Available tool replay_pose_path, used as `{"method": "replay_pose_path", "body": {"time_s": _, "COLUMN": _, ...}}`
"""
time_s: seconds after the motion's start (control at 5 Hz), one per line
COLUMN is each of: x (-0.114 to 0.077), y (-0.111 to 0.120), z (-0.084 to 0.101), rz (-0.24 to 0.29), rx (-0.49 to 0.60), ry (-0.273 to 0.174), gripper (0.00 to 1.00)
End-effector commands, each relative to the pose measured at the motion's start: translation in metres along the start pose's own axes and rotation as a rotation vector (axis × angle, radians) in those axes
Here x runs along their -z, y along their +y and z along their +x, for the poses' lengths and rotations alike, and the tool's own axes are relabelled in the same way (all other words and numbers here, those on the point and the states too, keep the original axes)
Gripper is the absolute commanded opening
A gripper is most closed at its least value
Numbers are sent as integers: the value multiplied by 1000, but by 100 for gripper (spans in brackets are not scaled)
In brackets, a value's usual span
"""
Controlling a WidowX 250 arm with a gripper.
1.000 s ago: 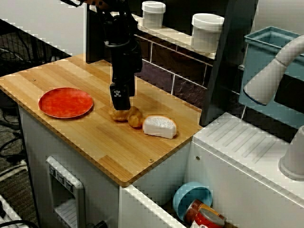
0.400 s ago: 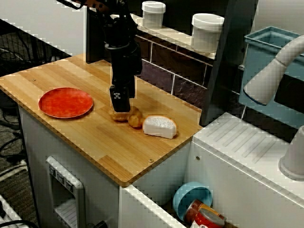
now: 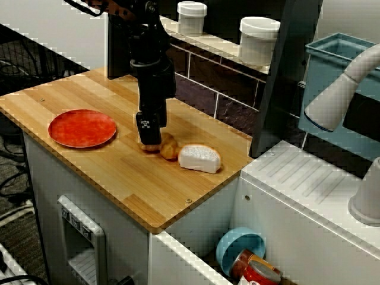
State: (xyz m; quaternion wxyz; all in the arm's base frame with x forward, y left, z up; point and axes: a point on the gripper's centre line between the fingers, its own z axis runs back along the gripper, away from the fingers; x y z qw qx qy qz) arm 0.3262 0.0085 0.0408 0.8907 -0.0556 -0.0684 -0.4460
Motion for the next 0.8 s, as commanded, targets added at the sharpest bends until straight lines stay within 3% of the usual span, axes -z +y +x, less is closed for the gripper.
{"method": "replay_pose_path", "body": {"time_s": 0.0, "x": -15, "y": -1, "z": 8, "rz": 17, "rx": 5, "ry": -17, "gripper": 100}}
{"method": "replay_pose_path", "body": {"time_s": 0.6, "x": -14, "y": 0, "z": 6, "rz": 12, "rx": 3, "ry": -13, "gripper": 100}}
